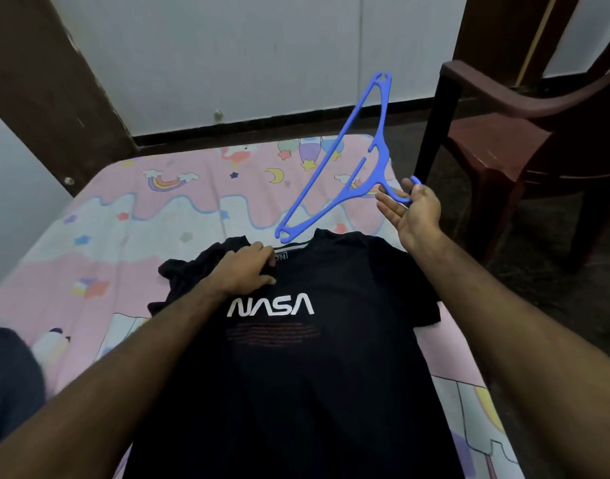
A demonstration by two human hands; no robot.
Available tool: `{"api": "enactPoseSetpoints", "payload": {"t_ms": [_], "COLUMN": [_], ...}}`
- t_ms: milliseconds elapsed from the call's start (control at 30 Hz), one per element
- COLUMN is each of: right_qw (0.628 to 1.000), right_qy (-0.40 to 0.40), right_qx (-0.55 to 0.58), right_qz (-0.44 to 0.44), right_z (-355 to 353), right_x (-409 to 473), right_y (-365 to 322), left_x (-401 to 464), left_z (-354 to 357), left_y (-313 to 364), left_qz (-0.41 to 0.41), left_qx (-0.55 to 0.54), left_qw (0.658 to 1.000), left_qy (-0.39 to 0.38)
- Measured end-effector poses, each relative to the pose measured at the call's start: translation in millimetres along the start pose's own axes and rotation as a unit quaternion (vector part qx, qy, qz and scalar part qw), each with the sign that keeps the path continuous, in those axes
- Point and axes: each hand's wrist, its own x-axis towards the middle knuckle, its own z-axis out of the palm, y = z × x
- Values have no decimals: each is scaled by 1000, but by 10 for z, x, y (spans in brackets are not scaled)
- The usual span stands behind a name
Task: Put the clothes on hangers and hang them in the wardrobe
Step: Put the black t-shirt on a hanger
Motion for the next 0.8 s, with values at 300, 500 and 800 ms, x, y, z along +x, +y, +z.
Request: {"api": "enactPoseSetpoints", "payload": {"t_ms": [300, 500, 800], "right_qw": [999, 996, 935], "right_qy": [4, 7, -155], "right_qx": [-39, -85, -318], "right_qz": [2, -29, 34], "right_z": [291, 276, 941], "right_x": [279, 316, 195], "right_y": [286, 168, 383], "left_x": [131, -92, -166], "left_z": [45, -103, -458], "left_y": [-181, -215, -51], "left_qz": [78, 151, 181], "left_qx": [10, -135, -224], "left_qw": [996, 976, 952], "left_qy": [52, 81, 106]}}
